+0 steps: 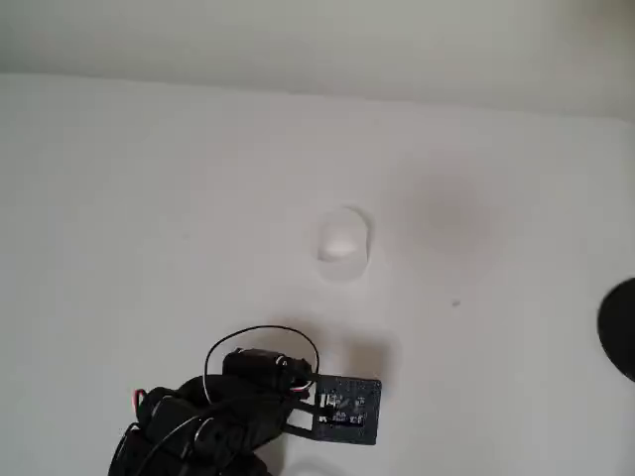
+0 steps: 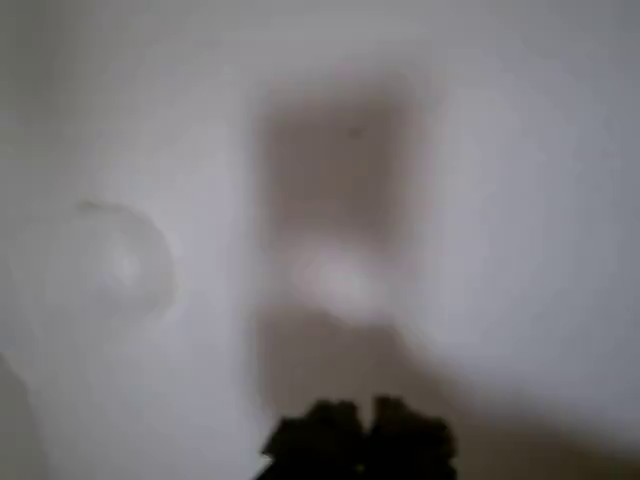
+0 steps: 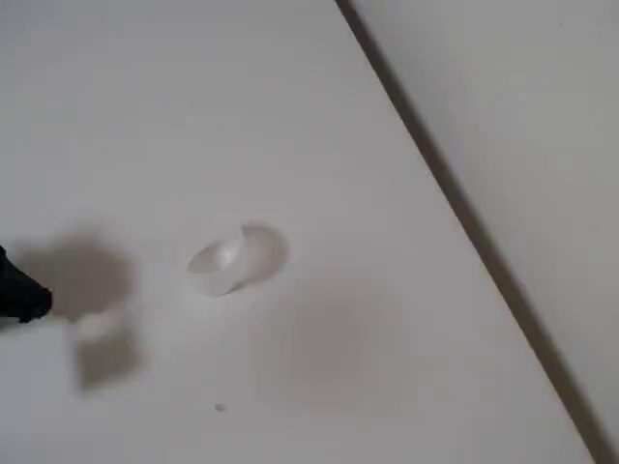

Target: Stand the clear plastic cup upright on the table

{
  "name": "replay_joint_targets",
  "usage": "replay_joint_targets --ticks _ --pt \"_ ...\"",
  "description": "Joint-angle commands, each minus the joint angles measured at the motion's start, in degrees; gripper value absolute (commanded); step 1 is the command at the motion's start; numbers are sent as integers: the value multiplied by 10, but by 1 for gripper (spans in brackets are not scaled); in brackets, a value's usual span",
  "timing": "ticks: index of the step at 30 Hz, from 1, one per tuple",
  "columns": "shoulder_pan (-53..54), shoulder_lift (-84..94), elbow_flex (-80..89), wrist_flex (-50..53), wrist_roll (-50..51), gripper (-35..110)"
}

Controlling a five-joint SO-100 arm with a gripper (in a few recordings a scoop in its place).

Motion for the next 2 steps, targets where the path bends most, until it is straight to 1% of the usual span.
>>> replay_joint_targets --ticks 1,2 --pt "2 1 -2 13 4 0" --pt "2 1 -2 13 4 0"
